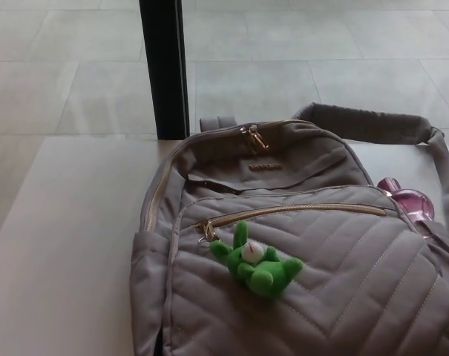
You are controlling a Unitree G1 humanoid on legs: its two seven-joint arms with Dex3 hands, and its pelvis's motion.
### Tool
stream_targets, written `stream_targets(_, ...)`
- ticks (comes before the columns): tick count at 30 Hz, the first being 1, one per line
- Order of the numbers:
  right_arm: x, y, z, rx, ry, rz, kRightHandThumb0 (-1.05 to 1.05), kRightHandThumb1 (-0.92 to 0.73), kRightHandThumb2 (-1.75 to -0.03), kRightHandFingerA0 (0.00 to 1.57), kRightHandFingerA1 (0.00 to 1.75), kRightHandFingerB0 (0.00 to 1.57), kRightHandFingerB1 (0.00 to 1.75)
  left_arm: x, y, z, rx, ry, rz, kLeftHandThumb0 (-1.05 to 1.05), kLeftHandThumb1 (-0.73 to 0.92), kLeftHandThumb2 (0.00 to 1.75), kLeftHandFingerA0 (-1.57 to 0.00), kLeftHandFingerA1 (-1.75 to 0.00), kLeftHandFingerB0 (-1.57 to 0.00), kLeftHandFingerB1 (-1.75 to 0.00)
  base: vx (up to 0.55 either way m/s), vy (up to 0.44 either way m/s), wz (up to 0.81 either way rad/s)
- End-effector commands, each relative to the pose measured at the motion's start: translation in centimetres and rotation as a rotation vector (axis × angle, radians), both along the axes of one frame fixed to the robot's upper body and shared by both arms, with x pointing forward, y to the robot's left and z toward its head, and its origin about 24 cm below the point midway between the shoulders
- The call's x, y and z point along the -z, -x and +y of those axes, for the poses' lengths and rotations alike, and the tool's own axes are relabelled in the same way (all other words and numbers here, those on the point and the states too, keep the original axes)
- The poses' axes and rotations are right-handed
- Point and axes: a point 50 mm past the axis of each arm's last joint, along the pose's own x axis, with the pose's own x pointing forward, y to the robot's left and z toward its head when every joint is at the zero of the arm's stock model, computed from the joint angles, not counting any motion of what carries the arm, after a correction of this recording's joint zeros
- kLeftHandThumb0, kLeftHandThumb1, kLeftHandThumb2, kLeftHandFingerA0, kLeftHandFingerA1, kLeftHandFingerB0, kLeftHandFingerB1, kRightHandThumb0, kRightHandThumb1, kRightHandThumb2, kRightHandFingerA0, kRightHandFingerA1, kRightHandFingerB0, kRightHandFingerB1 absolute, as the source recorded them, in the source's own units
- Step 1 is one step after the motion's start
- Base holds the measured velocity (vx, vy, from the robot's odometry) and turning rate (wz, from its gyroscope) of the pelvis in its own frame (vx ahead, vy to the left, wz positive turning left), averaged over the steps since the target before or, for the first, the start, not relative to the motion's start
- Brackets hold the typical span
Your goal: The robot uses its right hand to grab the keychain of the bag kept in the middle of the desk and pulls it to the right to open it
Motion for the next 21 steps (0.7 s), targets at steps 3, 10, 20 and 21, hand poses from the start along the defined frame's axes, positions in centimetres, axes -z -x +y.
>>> stream_targets(3,2.2,1.9,9.6,-0.296,0.339,0.156,-0.73,-0.61,-0.59,0.55,0.50,0.37,0.33,-0.3,0.5,0.3,-0.019,-0.023,-0.014,-0.59,0.56,0.91,-0.51,-0.61,-0.34,-0.51,0.00,0.000,0.00)
stream_targets(10,2.4,1.9,9.6,-0.289,0.346,0.179,-0.80,-0.52,-0.90,0.52,0.63,0.36,0.46,-0.3,0.4,0.4,-0.024,-0.027,-0.016,-0.55,0.71,0.61,-0.57,-0.55,-0.40,-0.39,0.00,0.000,0.00)
stream_targets(20,3.2,2.9,10.7,-0.357,0.444,0.171,-0.61,-0.60,-0.59,0.68,0.56,0.46,0.35,-0.3,0.5,0.4,-0.012,-0.014,-0.011,-0.61,0.57,0.92,-0.48,-0.61,-0.33,-0.51,0.00,0.000,0.00)
stream_targets(21,3.3,3.0,10.8,-0.367,0.446,0.164,-0.61,-0.60,-0.59,0.68,0.56,0.46,0.35,-0.3,0.5,0.4,-0.009,-0.015,-0.011,-0.61,0.57,0.92,-0.48,-0.61,-0.33,-0.51,0.00,0.000,0.00)
